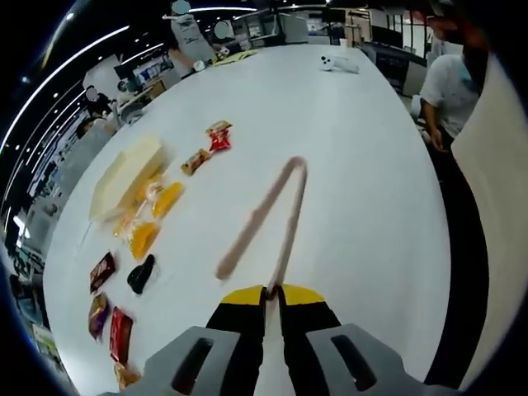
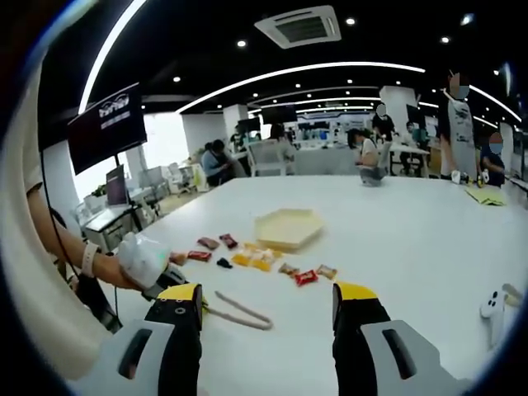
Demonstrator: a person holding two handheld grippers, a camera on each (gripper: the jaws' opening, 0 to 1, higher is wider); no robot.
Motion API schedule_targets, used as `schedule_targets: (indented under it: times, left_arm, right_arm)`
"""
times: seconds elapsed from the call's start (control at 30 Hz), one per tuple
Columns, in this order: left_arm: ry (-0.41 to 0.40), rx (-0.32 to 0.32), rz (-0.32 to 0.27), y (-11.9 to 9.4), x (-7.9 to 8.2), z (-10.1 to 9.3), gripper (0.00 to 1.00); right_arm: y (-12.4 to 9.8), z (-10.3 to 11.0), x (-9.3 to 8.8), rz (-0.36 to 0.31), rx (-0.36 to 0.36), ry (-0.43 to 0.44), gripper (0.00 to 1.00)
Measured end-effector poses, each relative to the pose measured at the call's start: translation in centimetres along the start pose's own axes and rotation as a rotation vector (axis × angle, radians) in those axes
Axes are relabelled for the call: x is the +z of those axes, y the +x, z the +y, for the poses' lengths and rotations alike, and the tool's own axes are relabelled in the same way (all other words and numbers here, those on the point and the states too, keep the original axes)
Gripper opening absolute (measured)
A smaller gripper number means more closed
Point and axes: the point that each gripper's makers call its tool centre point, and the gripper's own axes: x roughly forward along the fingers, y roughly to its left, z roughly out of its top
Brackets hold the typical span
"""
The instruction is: Place the target food into the container with the food tongs after gripping and lifting it, then release it inside without dropping or visibly crushing the food.
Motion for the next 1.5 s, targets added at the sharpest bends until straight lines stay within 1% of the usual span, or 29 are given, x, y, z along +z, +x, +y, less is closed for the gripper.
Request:
schedule_targets:
  times: [0.2, 0.4, 0.6, 0.67, 0.87, 0.93, 1.07, 1.2, 1.3, 1.5]
  left_arm:
    - [0.024, -0.003, 0.006, 0.2, -0.1, 0.0, 0.04]
    - [0.028, -0.005, -0.001, 0.2, -0.1, 0.0, 0.03]
    - [0.017, -0.018, -0.008, 0.2, -0.1, 0.0, 0.03]
    - [0.04, -0.023, -0.012, 0.2, -0.1, -0.1, 0.03]
    - [0.072, -0.026, -0.02, 0.2, 0.0, -0.2, 0.03]
    - [0.093, -0.028, -0.023, 0.2, 0.0, -0.2, 0.02]
    - [0.097, -0.03, -0.022, 0.2, 0.0, -0.3, 0.02]
    - [0.07, -0.045, -0.031, 0.1, 0.0, -0.2, 0.0]
    - [0.066, -0.059, -0.023, 0.3, 0.0, -0.2, 0.0]
    - [0.075, -0.06, -0.028, 0.2, -0.1, -0.3, 0.0]
  right_arm:
    - [-0.3, -0.1, -0.1, 0.003, -0.008, 0.004, 0.65]
    - [-0.3, 0.1, -0.7, 0.025, -0.007, 0.005, 0.65]
    - [-0.2, 0.5, -0.6, 0.024, -0.004, 0.014, 0.64]
    - [-0.3, 0.8, -0.7, 0.023, -0.004, 0.016, 0.63]
    - [-0.6, 1.6, -1.4, 0.029, 0.003, 0.028, 0.63]
    - [-0.9, 2.0, -2.0, 0.039, 0.005, 0.039, 0.63]
    - [-1.2, 2.4, -2.3, 0.048, 0.008, 0.041, 0.63]
    - [-1.5, 2.4, -2.3, 0.047, 0.004, 0.05, 0.62]
    - [-2.0, 2.2, -2.2, 0.035, -0.015, 0.057, 0.62]
    - [-2.6, 2.2, -2.7, 0.031, -0.039, 0.077, 0.62]
